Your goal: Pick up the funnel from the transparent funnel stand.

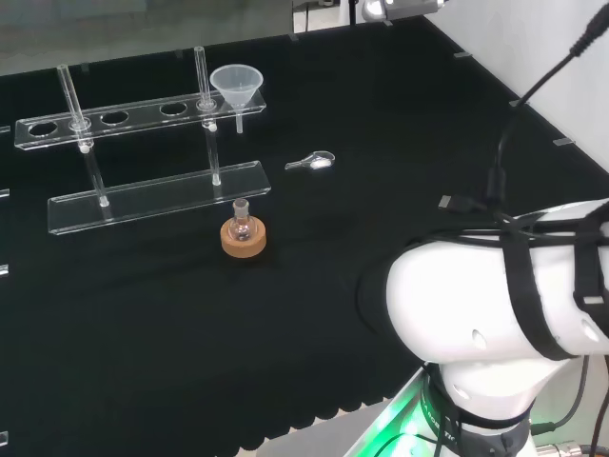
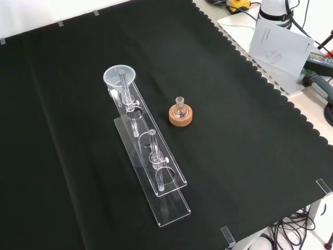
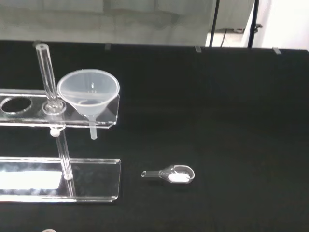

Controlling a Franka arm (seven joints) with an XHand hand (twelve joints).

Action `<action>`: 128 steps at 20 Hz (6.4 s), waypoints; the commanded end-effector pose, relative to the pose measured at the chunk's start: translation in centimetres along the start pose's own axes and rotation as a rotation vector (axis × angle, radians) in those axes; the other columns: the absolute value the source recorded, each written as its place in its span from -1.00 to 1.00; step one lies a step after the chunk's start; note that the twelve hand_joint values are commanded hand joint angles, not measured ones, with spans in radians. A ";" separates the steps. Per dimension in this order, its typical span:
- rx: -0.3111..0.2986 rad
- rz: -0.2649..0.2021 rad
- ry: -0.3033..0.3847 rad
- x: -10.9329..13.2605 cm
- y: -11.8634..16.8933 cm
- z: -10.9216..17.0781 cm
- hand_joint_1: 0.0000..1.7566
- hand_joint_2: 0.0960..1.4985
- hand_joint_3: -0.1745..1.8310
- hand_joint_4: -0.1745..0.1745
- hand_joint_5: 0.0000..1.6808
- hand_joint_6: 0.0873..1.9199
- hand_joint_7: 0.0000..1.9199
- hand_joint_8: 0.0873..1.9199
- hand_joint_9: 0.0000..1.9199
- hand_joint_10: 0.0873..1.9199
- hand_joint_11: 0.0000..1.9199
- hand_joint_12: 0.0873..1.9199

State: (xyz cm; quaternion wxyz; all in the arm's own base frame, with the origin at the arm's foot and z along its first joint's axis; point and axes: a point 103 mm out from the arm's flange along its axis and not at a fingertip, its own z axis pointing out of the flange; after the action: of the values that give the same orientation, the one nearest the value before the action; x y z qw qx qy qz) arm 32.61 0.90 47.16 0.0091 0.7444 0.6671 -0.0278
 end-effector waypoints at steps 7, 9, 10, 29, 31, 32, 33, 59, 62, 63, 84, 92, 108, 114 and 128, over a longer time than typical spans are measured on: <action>0.103 -0.072 -0.013 -1.0 9.1 3.7 -0.97 0.51 -0.49 0.15 -0.79 -1.00 -1.00 -0.79 -0.91 -0.45 -1.00 0.38; 0.117 -0.090 -0.007 -1.0 10.4 4.5 -0.92 0.46 -0.50 0.13 -0.79 -1.00 -1.00 -0.79 -0.91 -0.45 -1.00 0.37; 0.126 -0.097 -0.005 -1.0 11.1 4.9 -0.88 0.44 -0.51 0.12 -0.80 -1.00 -1.00 -0.79 -0.91 -0.45 -1.00 0.37; 0.307 -0.178 -0.082 5.7 17.5 12.2 -0.45 0.03 -0.58 0.03 -0.80 -1.00 -1.00 -0.52 -0.83 -0.30 -0.93 0.53; 0.325 -0.178 -0.087 6.1 18.0 12.9 -0.43 0.00 -0.58 0.01 -0.83 -1.00 -1.00 -0.55 -0.85 -0.28 -0.91 0.54; 0.335 -0.178 -0.090 6.2 18.3 13.2 -0.42 -0.02 -0.58 -0.01 -0.85 -1.00 -1.00 -0.58 -0.86 -0.27 -0.90 0.55; 0.344 -0.177 -0.095 6.4 18.6 13.5 -0.41 -0.03 -0.59 -0.03 -0.86 -1.00 -1.00 -0.60 -0.87 -0.26 -0.89 0.55; 0.450 -0.238 -0.148 9.2 22.4 18.3 -0.29 -0.15 -0.57 -0.20 -0.98 -1.00 -1.00 -0.85 -0.98 -0.14 -0.75 0.57; 0.450 -0.235 -0.140 8.0 22.6 18.4 -0.29 -0.15 -0.57 -0.20 -0.98 -1.00 -1.00 -0.81 -0.96 -0.14 -0.74 0.56; 0.453 -0.233 -0.146 8.3 22.6 18.4 -0.29 -0.15 -0.56 -0.21 -0.98 -1.00 -1.00 -0.80 -0.96 -0.14 -0.73 0.56; 0.450 -0.245 -0.176 9.4 23.1 20.6 -0.30 -0.16 -0.51 -0.22 -0.90 -1.00 -1.00 -0.43 -0.78 -0.20 -0.68 0.54; 0.407 -0.224 -0.232 8.9 23.3 20.3 -0.35 -0.10 -0.48 -0.28 -0.72 -1.00 -0.80 -0.28 -0.51 -0.31 -0.65 0.49; 0.186 -0.216 -0.324 8.7 22.1 15.6 -0.27 0.04 -0.39 -0.40 -0.22 -0.34 -0.14 -0.12 0.14 -0.31 -0.35 0.26; 0.155 -0.173 -0.334 8.2 19.8 12.0 -0.27 0.04 -0.38 -0.42 -0.24 -0.30 -0.14 -0.11 0.14 -0.29 -0.33 0.24; 0.149 -0.113 -0.361 9.8 11.1 9.8 -0.27 0.04 -0.38 -0.42 -0.26 -0.30 -0.16 -0.11 0.15 -0.29 -0.32 0.24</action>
State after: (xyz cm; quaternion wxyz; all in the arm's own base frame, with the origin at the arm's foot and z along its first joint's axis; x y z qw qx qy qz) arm 49.72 7.13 36.72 0.0647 0.6789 0.7058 -0.1918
